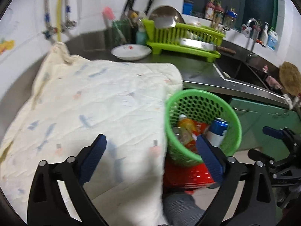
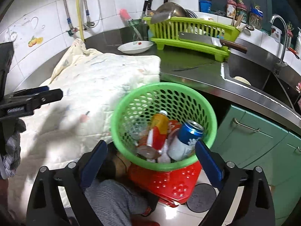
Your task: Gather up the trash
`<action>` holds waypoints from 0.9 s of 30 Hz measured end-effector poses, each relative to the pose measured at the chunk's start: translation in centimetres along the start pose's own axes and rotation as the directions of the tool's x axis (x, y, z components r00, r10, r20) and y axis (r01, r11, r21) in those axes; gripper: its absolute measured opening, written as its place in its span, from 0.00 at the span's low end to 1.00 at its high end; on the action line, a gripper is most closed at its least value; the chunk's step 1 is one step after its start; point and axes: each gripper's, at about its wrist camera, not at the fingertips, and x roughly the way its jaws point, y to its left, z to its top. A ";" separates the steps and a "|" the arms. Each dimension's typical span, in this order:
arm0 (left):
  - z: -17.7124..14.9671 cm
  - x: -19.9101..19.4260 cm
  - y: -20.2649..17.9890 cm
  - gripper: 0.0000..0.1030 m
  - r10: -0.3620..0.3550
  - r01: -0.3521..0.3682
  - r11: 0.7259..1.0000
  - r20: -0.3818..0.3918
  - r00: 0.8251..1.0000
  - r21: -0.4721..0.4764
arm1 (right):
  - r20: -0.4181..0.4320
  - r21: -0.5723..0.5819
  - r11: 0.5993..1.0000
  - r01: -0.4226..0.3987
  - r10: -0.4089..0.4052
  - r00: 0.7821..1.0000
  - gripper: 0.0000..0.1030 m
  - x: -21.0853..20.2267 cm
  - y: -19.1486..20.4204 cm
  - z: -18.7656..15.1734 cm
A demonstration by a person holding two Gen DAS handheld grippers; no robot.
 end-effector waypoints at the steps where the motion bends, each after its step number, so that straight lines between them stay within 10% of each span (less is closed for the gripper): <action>1: -0.4 -0.7 0.3 0.92 0.021 -0.021 1.000 0.005 1.000 0.002 | 0.004 -0.004 1.000 0.001 -0.001 1.000 0.91 -0.2 0.5 0.0; 27: -5.8 -7.9 5.7 0.93 0.210 -0.183 0.958 0.106 0.972 -0.222 | 0.090 0.032 0.996 0.082 -0.085 0.992 0.93 -2.8 5.6 -0.9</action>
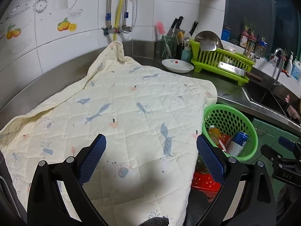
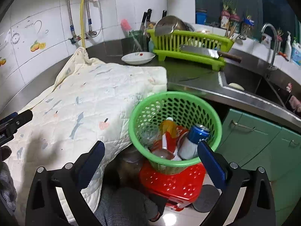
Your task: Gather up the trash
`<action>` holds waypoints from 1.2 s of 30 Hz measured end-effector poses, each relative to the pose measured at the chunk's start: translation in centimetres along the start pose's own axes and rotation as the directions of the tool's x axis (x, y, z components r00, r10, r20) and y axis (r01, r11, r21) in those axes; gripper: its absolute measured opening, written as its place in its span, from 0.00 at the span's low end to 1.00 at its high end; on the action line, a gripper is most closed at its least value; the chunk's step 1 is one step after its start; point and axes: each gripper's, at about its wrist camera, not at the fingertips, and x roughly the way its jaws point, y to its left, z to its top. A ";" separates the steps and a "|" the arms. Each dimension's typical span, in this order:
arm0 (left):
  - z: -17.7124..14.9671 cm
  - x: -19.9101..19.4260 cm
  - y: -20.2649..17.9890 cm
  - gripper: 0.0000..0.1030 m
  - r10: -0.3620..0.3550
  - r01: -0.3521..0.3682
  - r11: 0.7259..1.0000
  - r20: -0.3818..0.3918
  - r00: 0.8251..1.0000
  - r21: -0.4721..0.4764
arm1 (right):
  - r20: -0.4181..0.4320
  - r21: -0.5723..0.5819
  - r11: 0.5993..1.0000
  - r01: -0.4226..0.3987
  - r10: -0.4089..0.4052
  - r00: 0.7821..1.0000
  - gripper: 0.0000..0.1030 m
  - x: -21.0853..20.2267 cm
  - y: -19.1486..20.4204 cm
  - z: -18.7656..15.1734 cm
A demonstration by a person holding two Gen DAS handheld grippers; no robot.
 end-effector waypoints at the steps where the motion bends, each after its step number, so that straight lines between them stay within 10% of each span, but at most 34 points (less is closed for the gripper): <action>1: 0.0 -0.1 0.1 0.93 0.000 0.000 1.000 0.001 1.000 -0.007 | 0.008 0.000 1.000 0.003 -0.003 1.000 0.93 -0.2 0.0 0.0; 36: -0.6 -2.6 -0.5 0.95 0.043 -0.044 0.999 0.103 0.994 0.011 | 0.066 0.009 1.000 -0.017 0.016 0.998 0.93 -2.4 0.4 0.0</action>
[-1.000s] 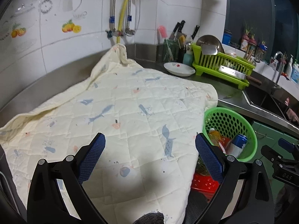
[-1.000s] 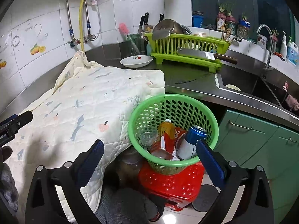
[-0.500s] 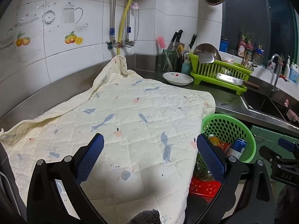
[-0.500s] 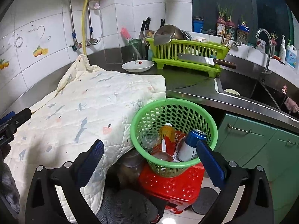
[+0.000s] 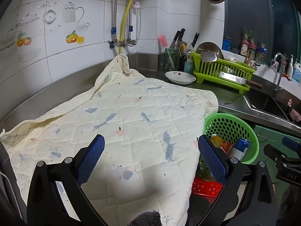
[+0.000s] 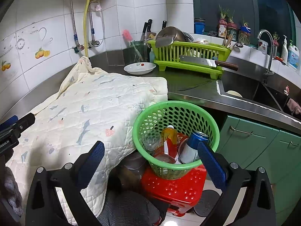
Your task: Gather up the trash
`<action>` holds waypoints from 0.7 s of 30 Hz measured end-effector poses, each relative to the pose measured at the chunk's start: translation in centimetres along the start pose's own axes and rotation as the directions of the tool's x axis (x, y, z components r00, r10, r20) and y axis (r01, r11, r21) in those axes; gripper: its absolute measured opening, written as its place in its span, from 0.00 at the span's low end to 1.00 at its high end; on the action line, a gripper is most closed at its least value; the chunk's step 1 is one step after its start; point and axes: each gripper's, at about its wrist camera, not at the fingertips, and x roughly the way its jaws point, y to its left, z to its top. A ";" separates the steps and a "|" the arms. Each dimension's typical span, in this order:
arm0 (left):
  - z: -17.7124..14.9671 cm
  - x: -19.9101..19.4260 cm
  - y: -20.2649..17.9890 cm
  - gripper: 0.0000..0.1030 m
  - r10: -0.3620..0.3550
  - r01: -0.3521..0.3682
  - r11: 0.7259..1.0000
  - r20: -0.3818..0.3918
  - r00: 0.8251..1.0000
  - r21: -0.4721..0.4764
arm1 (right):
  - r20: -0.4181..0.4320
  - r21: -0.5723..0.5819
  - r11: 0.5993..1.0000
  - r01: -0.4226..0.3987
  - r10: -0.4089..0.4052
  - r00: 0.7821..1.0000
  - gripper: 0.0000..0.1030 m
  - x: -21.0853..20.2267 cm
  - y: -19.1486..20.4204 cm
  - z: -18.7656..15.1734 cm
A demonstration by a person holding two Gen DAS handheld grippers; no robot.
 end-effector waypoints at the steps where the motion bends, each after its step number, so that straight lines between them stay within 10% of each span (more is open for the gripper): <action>1: 0.0 -0.1 0.0 0.95 0.002 -0.002 1.000 0.004 1.000 0.000 | 0.001 0.002 1.000 0.002 -0.002 1.000 0.93 0.0 -0.1 0.0; 21: 0.3 -0.4 0.1 0.95 0.018 -0.018 1.000 0.031 0.999 -0.004 | 0.006 -0.004 1.000 -0.013 0.013 1.000 0.93 -0.1 0.5 0.0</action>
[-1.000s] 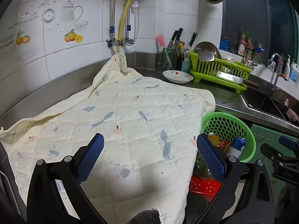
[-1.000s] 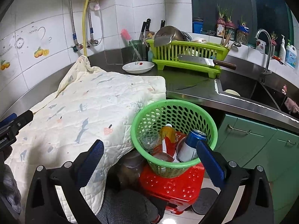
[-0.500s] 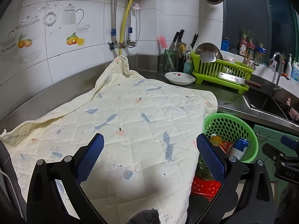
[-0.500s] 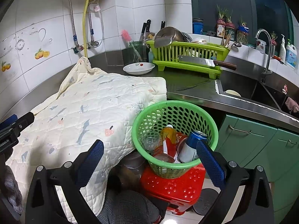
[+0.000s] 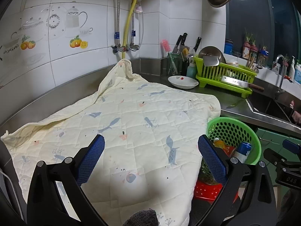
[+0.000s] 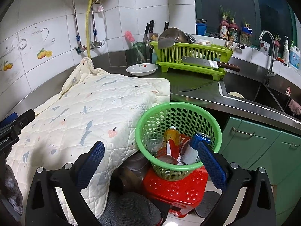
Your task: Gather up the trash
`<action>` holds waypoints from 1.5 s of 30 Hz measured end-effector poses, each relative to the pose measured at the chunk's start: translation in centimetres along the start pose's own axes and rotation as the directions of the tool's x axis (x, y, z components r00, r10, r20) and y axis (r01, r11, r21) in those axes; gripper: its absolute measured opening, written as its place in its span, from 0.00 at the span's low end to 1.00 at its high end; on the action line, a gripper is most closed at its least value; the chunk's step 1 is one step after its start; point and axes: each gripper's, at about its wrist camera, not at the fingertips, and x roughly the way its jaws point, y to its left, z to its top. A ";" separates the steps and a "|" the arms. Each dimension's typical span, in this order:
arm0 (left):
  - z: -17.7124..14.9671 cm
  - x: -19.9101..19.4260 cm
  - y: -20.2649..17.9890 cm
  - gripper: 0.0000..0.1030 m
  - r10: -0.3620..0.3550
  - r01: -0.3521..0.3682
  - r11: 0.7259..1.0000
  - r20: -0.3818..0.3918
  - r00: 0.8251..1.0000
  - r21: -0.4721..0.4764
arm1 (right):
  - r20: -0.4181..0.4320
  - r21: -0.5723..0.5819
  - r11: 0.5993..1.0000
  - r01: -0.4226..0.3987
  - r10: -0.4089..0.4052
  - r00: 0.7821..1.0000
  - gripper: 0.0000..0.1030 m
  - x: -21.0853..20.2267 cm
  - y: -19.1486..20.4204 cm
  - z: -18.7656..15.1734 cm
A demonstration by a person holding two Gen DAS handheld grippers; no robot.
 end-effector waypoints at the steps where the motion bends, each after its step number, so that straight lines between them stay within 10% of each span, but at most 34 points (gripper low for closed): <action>1: 0.0 0.0 0.0 0.95 0.001 -0.001 1.000 0.000 1.000 0.000 | 0.001 0.001 1.000 0.000 0.000 1.000 0.93 0.0 0.0 0.0; 45: -0.8 0.3 -0.1 0.95 -0.011 0.011 1.000 -0.006 1.000 -0.002 | 0.009 0.013 1.000 0.010 -0.011 1.000 0.93 -0.2 -0.4 0.0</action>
